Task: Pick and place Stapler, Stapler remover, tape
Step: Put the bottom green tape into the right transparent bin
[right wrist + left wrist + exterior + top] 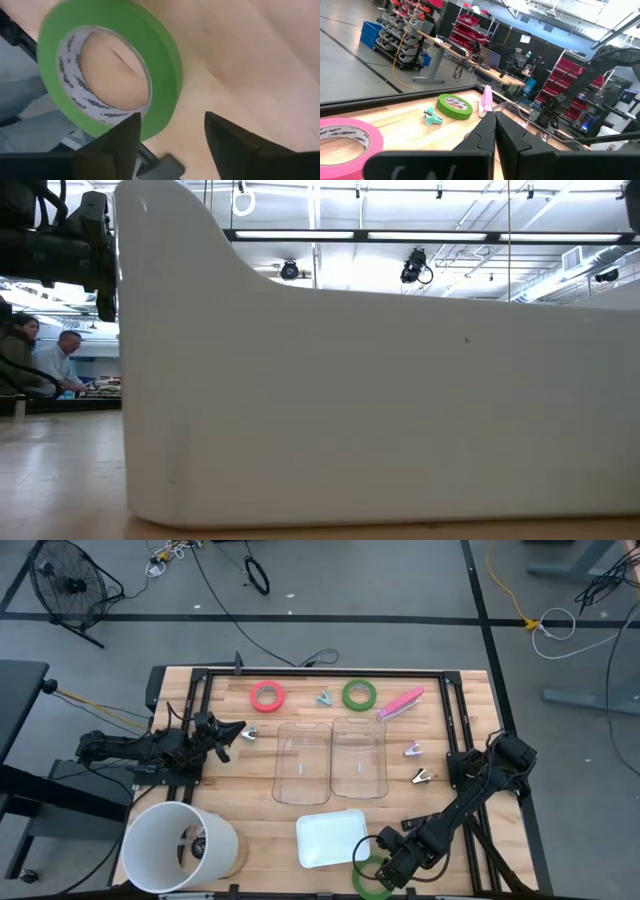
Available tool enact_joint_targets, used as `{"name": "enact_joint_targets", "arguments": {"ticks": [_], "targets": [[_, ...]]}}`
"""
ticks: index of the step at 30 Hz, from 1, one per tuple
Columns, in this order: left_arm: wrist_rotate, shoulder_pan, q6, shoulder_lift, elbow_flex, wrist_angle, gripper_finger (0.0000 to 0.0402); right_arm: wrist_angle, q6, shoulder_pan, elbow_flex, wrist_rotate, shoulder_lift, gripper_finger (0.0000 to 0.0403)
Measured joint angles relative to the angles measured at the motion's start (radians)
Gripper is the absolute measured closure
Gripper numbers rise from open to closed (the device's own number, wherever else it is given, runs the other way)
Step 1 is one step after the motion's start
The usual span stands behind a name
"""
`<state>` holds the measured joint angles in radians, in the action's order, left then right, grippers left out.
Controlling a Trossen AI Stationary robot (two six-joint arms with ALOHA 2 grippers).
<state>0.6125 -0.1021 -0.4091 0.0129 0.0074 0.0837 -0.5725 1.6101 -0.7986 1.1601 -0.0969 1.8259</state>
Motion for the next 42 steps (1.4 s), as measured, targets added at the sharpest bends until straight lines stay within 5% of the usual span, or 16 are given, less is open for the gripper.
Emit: {"name": "enact_joint_targets", "arguments": {"ticks": [6,26,30,35,42], "targets": [[0.0,0.0,0.0,0.0,0.0,0.0,0.0388,0.18,0.022,0.003,-0.057,0.0,0.0,0.0149],[-0.001,0.0,0.0,0.0,0.0,-0.005,0.0387,0.189,0.087,0.005,-0.06,-0.017,0.057,0.0182],[-0.001,0.0,0.0,0.0,0.0,-0.005,0.0388,0.176,0.129,0.007,-0.054,-0.045,0.076,0.0221],[-0.001,0.0,0.001,0.0,0.0,-0.005,0.0388,0.173,0.129,0.008,-0.056,-0.053,0.072,0.0354],[-0.001,0.0,0.001,0.0,0.0,-0.006,0.0388,0.181,0.104,0.016,-0.058,-0.099,0.066,0.0352]]}}
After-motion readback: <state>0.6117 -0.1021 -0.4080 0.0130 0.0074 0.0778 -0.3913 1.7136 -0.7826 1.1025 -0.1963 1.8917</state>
